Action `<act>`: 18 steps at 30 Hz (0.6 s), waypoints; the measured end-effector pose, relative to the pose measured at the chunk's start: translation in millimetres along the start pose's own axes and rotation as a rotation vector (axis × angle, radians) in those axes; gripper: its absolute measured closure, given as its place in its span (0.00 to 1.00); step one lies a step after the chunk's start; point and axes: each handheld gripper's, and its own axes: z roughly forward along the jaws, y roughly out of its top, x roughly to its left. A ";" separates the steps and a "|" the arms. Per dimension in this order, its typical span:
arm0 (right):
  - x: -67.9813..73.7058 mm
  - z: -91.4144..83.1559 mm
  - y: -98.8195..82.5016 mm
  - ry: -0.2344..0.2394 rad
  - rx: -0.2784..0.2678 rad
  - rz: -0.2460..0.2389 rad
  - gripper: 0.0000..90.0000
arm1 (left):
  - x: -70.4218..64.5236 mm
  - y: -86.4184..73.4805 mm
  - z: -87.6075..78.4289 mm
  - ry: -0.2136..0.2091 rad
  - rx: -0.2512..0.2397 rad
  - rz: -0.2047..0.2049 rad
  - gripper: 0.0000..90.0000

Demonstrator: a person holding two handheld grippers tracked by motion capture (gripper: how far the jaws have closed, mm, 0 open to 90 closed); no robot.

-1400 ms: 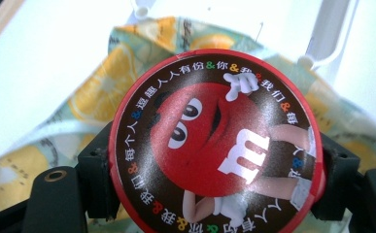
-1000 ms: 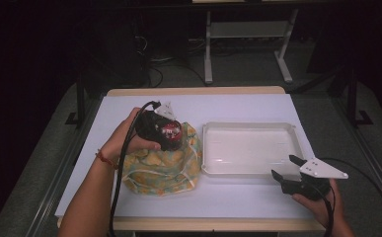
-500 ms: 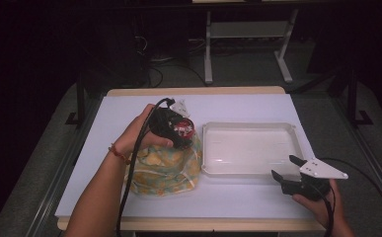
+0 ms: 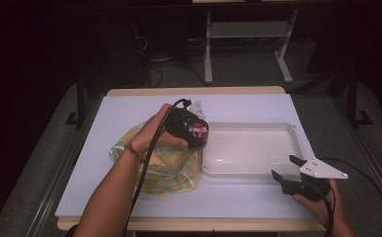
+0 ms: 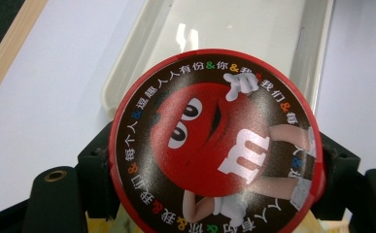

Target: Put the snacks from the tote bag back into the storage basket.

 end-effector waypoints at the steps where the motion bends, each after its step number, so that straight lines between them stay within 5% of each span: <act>1: 0.1 -0.2 0.0 0.001 0.000 -0.001 0.24 | -0.4 1.7 2.0 -0.003 0.001 0.006 0.27; 18: -0.3 -0.3 -0.2 0.003 -0.001 0.001 0.24 | -5.0 19.9 30.5 -0.029 -0.019 0.005 0.27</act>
